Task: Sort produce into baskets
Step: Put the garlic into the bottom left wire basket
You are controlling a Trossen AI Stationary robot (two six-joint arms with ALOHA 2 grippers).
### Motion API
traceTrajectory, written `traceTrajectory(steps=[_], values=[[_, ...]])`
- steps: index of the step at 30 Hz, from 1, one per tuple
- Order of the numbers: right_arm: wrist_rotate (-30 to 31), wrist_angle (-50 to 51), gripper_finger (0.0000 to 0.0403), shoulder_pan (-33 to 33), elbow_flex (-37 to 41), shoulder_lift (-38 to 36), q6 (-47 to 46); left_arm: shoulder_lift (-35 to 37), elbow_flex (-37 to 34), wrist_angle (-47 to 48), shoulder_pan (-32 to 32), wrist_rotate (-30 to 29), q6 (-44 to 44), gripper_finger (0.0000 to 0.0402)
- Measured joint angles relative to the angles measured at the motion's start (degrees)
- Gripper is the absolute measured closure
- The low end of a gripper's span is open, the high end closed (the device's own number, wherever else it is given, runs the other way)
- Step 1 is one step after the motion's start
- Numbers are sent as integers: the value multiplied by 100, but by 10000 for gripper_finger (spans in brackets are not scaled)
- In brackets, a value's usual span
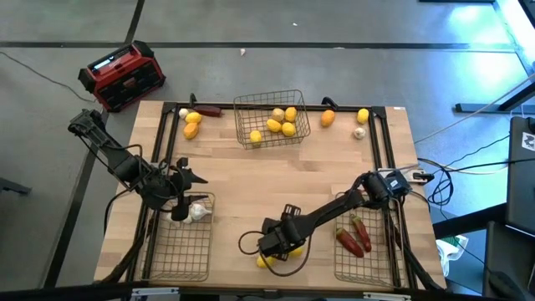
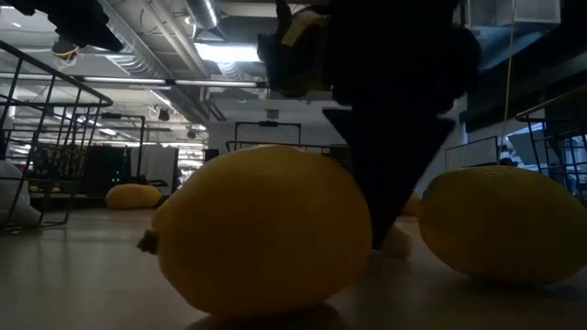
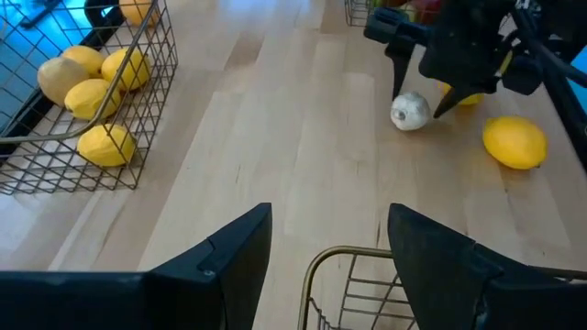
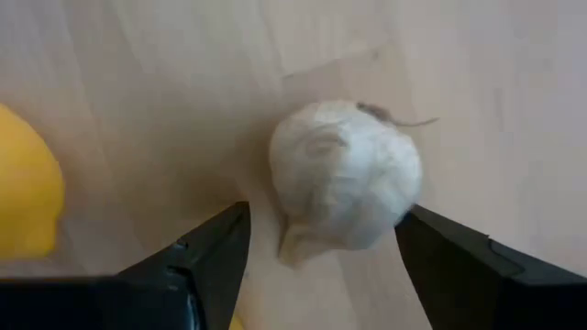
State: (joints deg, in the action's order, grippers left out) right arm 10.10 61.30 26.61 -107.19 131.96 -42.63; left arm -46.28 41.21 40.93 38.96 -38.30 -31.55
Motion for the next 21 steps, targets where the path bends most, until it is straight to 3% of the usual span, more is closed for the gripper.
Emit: traceTrajectory(steps=[9, 21], values=[[269, -130, 137, 11, -8, 131, 250, 0, 0, 4, 0, -2, -4, 188], [109, -110, 143, 7, -8, 140, -404, 0, 0, -4, 2, -2, -3, 188]])
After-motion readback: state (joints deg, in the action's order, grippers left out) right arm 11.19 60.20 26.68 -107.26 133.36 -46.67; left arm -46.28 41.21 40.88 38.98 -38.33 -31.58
